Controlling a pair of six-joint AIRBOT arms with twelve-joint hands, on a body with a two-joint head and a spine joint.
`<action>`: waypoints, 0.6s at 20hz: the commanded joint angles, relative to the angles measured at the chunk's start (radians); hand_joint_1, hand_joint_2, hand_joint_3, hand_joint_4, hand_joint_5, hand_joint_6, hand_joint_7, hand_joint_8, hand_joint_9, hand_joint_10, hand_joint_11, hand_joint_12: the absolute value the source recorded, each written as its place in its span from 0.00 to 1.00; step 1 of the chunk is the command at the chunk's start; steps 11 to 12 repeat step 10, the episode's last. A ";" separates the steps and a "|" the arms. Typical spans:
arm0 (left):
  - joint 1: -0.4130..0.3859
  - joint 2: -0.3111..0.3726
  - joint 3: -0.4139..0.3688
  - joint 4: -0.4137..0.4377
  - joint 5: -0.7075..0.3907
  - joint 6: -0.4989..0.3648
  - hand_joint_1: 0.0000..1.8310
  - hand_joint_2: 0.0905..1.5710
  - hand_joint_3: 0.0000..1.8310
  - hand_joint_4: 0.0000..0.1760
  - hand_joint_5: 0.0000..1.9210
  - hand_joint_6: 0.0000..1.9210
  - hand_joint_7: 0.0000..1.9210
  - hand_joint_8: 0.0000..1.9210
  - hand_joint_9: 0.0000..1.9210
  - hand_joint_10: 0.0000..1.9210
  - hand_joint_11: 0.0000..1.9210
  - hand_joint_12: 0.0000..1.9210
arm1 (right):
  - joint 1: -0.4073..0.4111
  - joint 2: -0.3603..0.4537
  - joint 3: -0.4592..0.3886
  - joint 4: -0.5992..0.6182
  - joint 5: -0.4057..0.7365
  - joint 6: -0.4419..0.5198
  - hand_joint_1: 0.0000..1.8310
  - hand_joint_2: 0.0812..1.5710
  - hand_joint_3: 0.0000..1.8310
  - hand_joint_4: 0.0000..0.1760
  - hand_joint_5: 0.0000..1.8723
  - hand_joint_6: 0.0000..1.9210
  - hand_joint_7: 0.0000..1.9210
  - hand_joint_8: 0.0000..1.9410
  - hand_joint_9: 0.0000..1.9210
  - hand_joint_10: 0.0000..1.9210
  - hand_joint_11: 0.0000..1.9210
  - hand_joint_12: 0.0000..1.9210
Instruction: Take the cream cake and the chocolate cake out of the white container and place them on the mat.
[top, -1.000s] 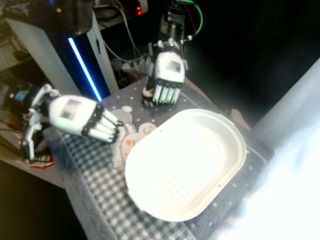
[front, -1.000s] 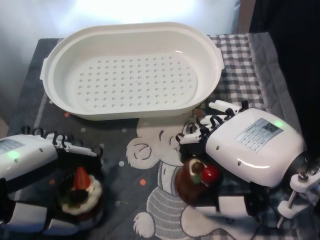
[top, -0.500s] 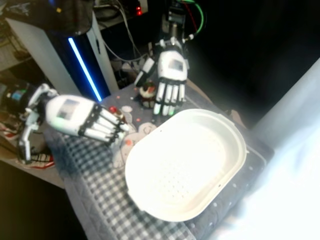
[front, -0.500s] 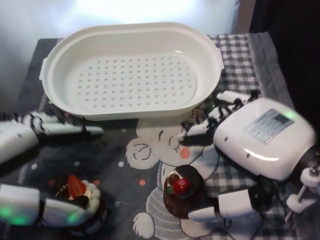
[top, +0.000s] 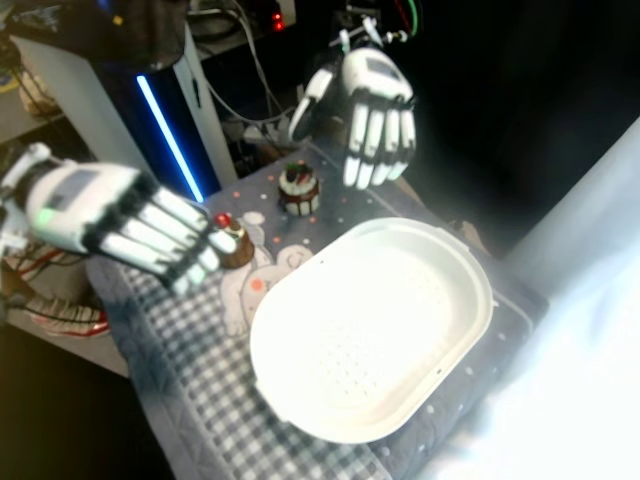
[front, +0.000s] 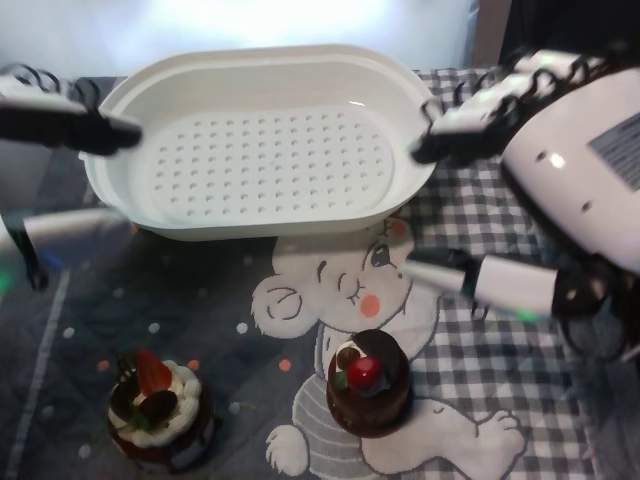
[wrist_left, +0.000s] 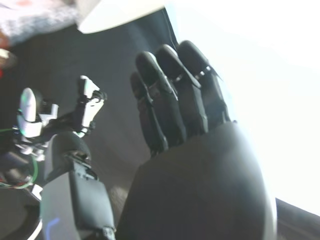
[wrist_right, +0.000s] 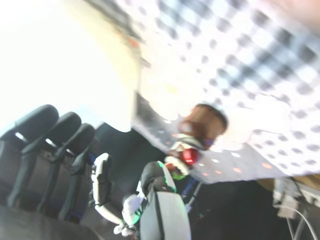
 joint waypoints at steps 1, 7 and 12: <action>-0.013 -0.004 0.005 0.012 -0.183 -0.003 0.31 0.68 0.00 0.00 0.42 0.03 0.41 0.16 0.33 0.37 0.23 0.64 | 0.007 0.000 0.009 -0.027 0.179 0.003 0.44 0.60 0.00 0.00 0.39 0.34 0.44 0.42 0.42 0.51 0.30 0.72; -0.045 -0.028 0.045 -0.016 -0.370 -0.003 0.36 0.69 0.00 0.00 0.37 0.00 0.40 0.12 0.32 0.44 0.26 0.72 | 0.008 0.026 0.042 0.006 0.362 0.003 0.55 0.63 0.01 0.00 0.18 0.61 0.22 0.61 0.23 0.70 0.18 0.91; -0.057 -0.028 0.065 -0.032 -0.418 -0.003 0.35 0.71 0.00 0.00 0.30 0.00 0.38 0.25 0.37 0.43 0.30 0.72 | 0.008 0.034 0.066 0.043 0.467 0.003 0.42 0.72 0.05 0.00 0.01 0.60 0.13 0.58 0.14 0.66 0.02 0.94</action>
